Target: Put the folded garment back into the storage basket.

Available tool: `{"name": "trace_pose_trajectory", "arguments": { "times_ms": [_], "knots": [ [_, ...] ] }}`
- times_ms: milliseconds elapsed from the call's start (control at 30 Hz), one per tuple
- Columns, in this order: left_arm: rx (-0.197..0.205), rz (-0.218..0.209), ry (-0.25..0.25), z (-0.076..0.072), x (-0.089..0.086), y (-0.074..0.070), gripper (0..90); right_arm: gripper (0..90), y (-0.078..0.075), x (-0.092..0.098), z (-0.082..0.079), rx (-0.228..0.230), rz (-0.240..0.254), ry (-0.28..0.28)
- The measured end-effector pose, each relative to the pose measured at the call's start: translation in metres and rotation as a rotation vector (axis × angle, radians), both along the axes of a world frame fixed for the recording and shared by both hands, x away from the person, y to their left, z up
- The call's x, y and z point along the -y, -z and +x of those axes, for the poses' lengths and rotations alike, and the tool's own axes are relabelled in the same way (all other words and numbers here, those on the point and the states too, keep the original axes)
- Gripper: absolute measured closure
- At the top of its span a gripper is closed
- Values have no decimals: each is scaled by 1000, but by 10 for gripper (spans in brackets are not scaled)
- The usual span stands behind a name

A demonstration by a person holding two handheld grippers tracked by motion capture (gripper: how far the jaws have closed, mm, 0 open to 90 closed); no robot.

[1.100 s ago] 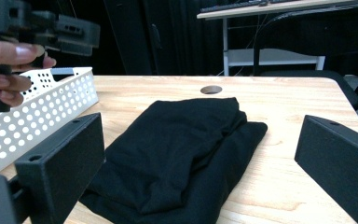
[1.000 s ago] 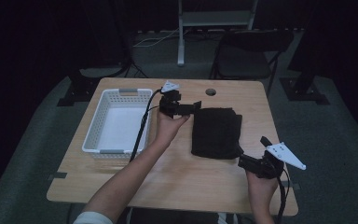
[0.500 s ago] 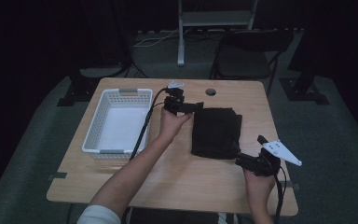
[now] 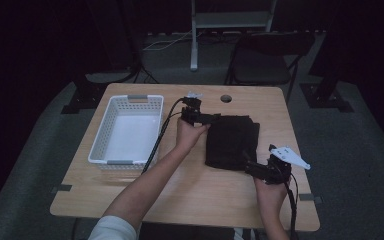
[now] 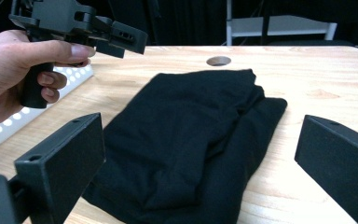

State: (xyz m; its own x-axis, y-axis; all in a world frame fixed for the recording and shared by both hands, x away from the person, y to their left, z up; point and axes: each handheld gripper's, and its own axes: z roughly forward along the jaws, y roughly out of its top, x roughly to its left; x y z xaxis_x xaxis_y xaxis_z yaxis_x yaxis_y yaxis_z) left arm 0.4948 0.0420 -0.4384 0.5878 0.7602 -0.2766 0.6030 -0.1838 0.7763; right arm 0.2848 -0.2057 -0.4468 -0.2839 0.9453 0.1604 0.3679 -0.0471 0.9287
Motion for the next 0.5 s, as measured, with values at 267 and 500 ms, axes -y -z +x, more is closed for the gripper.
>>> {"name": "trace_pose_trajectory", "arguments": {
  "times_ms": [267, 500],
  "knots": [
    [-33, 9, 8, 4, 9, 12, 33, 36, 9, 2, 9, -39, -1, 20],
    [-82, -3, 1, 9, 14, 25, 33, 35, 19, 7, 20, -128, 3, 32]
  ]
}}
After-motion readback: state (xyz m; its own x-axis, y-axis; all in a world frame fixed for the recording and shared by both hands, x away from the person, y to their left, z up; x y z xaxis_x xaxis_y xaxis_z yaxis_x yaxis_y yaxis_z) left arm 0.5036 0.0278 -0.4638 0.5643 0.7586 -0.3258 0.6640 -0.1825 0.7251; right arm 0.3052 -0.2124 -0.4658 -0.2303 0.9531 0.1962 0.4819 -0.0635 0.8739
